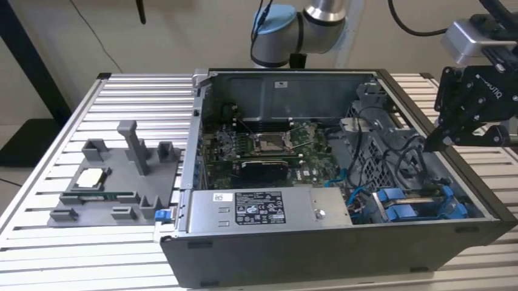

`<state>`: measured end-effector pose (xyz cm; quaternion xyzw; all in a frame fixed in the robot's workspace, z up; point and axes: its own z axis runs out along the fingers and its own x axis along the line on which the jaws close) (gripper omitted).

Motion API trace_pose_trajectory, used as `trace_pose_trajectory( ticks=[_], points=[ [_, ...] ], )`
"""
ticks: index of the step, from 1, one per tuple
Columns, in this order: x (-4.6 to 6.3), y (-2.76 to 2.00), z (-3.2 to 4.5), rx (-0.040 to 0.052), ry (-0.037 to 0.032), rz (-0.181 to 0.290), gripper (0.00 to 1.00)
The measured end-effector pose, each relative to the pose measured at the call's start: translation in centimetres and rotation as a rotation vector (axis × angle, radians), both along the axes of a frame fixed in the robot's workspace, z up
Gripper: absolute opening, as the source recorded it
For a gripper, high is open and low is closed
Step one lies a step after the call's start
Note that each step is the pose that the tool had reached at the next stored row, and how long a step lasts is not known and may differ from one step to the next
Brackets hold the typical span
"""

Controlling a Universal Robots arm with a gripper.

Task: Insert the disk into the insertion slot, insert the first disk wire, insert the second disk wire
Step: 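Insert the second disk wire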

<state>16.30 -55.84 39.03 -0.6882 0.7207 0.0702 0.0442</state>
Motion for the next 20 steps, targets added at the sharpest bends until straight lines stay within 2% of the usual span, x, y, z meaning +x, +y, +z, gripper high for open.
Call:
trace_pose_trajectory(
  ticks=[6,14,17,20],
  points=[
    [-0.4,0.01,0.01,-0.0001,-0.0007,0.000,0.16],
    [-1.7,-0.03,0.00,0.0000,-0.0046,0.000,0.16],
    [-2.2,-0.25,0.00,-0.0003,-0.0100,0.001,0.16],
    [-2.3,-0.85,-0.14,-0.0001,-0.0137,0.001,0.16]
  ],
)
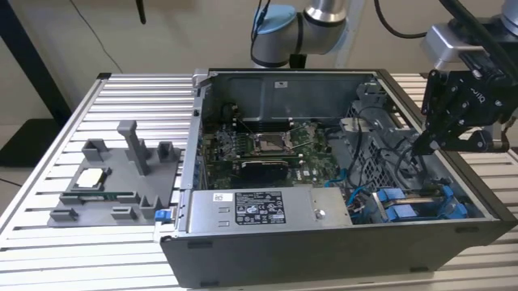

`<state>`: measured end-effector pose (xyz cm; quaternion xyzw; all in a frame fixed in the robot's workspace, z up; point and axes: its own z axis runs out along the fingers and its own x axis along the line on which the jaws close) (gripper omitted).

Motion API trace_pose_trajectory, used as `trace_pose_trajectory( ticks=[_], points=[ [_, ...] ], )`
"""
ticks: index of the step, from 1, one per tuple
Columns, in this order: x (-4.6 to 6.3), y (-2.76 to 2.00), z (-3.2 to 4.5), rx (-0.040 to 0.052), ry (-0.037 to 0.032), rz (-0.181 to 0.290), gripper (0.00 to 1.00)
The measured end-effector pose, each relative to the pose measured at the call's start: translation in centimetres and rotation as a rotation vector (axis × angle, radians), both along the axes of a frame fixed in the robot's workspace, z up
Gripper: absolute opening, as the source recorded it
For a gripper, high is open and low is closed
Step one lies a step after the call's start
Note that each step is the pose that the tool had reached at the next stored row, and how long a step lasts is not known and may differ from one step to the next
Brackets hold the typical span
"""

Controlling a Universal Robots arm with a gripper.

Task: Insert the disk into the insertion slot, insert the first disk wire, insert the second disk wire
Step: 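Insert the second disk wire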

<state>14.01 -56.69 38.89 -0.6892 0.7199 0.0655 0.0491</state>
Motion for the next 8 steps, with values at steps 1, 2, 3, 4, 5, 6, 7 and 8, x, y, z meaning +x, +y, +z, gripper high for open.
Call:
trace_pose_trajectory(
  ticks=[1,2,3,4,5,6,7,8],
  points=[
    [0.0,-0.24,-0.06,-0.0001,-0.0004,0.000,0.16],
    [0.0,-0.48,-0.13,0.0000,-0.0008,0.000,0.16],
    [0.0,-0.75,-0.20,0.0001,-0.0012,0.000,0.16],
    [0.0,-0.99,-0.27,0.0000,-0.0014,0.001,0.16],
    [0.0,-1.20,-0.35,0.0000,-0.0015,0.001,0.16],
    [0.0,-1.40,-0.43,-0.0001,-0.0017,0.001,0.16],
    [0.0,-1.59,-0.51,0.0000,-0.0019,0.001,0.16],
    [0.0,-1.76,-0.58,0.0000,-0.0024,0.002,0.16]
  ],
)
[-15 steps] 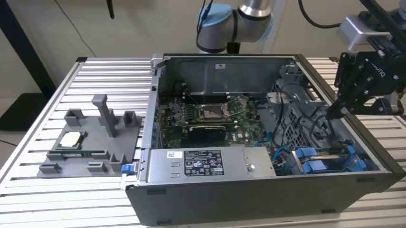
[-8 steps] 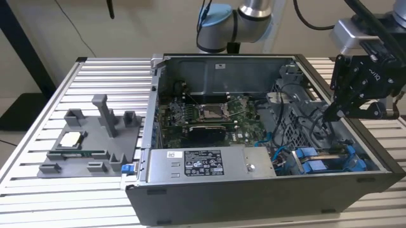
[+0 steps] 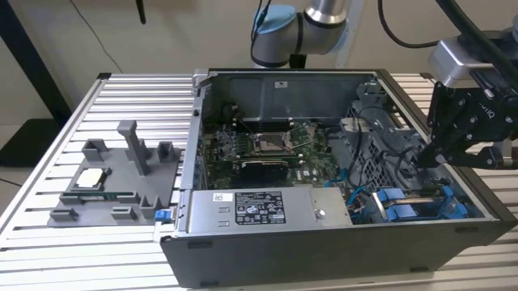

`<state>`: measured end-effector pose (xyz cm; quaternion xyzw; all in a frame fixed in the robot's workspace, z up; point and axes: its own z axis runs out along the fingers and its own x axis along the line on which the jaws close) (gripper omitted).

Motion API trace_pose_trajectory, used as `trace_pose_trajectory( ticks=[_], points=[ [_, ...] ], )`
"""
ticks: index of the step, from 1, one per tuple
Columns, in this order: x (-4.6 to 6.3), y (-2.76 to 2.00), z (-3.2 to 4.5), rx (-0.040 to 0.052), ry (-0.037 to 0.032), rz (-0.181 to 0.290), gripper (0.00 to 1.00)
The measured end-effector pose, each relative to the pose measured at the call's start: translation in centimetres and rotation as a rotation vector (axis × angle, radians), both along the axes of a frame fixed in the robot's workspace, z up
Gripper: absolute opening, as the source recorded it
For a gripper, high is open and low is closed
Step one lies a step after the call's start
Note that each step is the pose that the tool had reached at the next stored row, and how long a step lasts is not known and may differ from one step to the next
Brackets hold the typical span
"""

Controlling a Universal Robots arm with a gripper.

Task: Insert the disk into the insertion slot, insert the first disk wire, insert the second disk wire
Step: 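Insert the second disk wire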

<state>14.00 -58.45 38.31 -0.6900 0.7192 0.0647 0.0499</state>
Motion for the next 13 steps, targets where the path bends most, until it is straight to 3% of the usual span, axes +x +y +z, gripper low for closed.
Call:
trace_pose_trajectory(
  ticks=[3,13],
  points=[
    [-0.1,-0.28,-0.25,0.0003,-0.0087,0.001,0.16],
    [-0.5,-0.31,-1.57,0.0000,-0.0399,0.005,0.16]
  ],
)
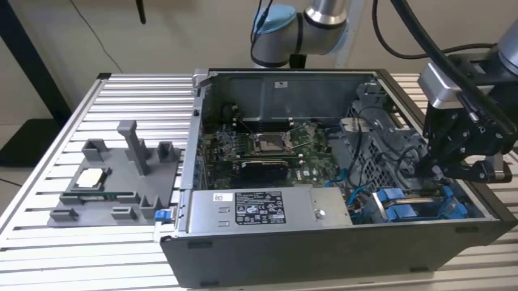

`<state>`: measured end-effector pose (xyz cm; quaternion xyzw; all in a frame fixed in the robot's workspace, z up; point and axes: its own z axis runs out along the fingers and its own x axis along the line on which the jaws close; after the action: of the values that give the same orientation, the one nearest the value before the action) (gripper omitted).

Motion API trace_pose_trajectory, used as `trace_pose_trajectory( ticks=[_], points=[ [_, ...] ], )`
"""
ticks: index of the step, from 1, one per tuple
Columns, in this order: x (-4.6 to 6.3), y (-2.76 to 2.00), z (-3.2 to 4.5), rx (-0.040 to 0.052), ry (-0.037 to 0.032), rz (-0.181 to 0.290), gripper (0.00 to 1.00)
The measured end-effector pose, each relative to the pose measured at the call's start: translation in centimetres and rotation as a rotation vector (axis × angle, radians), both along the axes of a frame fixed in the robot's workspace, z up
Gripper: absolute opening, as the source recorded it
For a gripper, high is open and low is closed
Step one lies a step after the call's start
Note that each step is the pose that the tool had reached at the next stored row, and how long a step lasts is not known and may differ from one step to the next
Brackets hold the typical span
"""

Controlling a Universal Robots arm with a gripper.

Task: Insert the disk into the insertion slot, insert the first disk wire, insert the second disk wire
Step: 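Insert the second disk wire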

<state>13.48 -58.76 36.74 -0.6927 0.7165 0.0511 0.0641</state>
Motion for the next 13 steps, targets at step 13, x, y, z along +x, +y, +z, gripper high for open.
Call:
trace_pose_trajectory(
  ticks=[13],
  points=[
    [0.0,0.00,-1.45,0.0000,-0.0294,0.000,0.16]
  ],
)
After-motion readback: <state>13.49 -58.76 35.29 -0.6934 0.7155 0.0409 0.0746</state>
